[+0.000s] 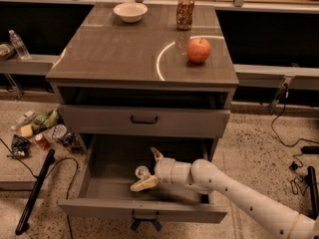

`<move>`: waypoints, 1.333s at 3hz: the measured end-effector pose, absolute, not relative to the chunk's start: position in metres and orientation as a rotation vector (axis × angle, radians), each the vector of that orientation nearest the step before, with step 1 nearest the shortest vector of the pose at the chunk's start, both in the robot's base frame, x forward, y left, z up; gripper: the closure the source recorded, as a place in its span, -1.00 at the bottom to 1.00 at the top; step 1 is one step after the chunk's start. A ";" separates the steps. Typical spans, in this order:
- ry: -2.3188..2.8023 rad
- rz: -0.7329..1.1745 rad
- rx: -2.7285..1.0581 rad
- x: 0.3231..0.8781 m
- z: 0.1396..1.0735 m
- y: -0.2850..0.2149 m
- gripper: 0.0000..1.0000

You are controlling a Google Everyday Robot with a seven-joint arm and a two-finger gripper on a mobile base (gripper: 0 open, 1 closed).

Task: Place green can into middle drawer

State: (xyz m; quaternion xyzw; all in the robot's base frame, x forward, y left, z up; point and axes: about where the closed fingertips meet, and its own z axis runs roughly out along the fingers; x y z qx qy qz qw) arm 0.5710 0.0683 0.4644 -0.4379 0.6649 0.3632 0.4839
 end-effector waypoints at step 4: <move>1.713 0.548 -0.795 0.542 0.625 -0.088 -0.33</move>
Offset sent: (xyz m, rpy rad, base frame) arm -0.0175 -0.1731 0.1780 -0.0577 -0.0396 -0.4159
